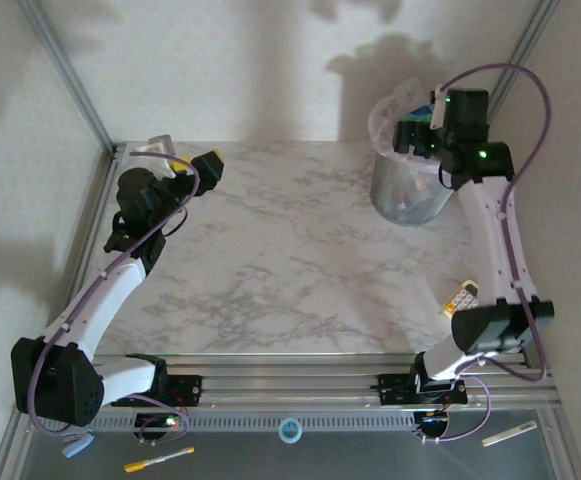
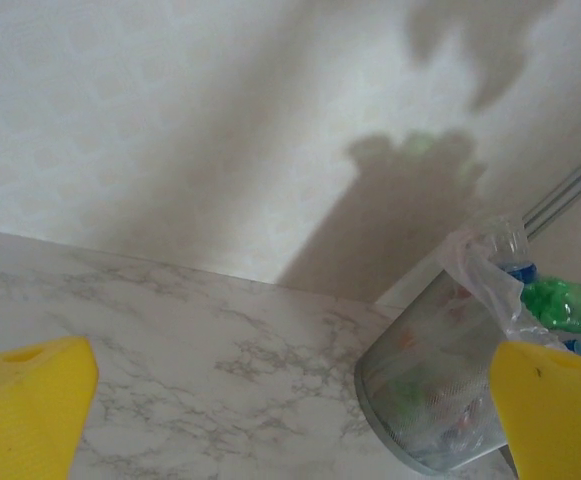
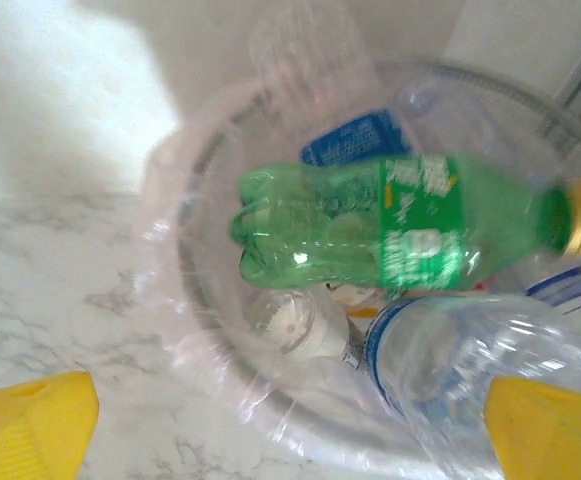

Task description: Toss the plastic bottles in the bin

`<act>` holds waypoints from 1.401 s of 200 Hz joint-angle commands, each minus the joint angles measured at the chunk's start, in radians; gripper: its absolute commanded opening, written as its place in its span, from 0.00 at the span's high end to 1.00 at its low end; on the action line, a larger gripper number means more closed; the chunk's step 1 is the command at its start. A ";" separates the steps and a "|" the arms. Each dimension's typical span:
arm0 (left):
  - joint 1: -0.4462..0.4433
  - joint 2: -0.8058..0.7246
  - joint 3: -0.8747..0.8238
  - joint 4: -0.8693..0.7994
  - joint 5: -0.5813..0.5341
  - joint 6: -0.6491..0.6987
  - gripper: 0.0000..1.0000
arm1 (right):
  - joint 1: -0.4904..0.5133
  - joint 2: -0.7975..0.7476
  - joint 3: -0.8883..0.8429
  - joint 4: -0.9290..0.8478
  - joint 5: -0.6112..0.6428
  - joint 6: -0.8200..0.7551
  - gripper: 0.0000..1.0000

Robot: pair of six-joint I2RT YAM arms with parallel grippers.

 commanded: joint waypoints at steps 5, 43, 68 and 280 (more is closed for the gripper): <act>-0.003 -0.059 -0.024 -0.023 -0.011 0.019 0.00 | -0.004 -0.137 0.023 0.002 -0.051 0.057 0.01; 0.000 -0.106 -0.050 -0.056 -0.052 0.034 0.00 | -0.005 -0.263 -0.069 0.053 -0.176 0.109 0.01; 0.006 -0.155 -0.104 -0.063 -0.105 0.038 0.01 | -0.005 -0.335 -0.218 0.131 -0.303 0.120 0.01; 0.145 0.112 -0.854 1.035 -0.443 0.478 0.00 | -0.011 -0.147 -1.630 1.745 0.064 -0.057 0.01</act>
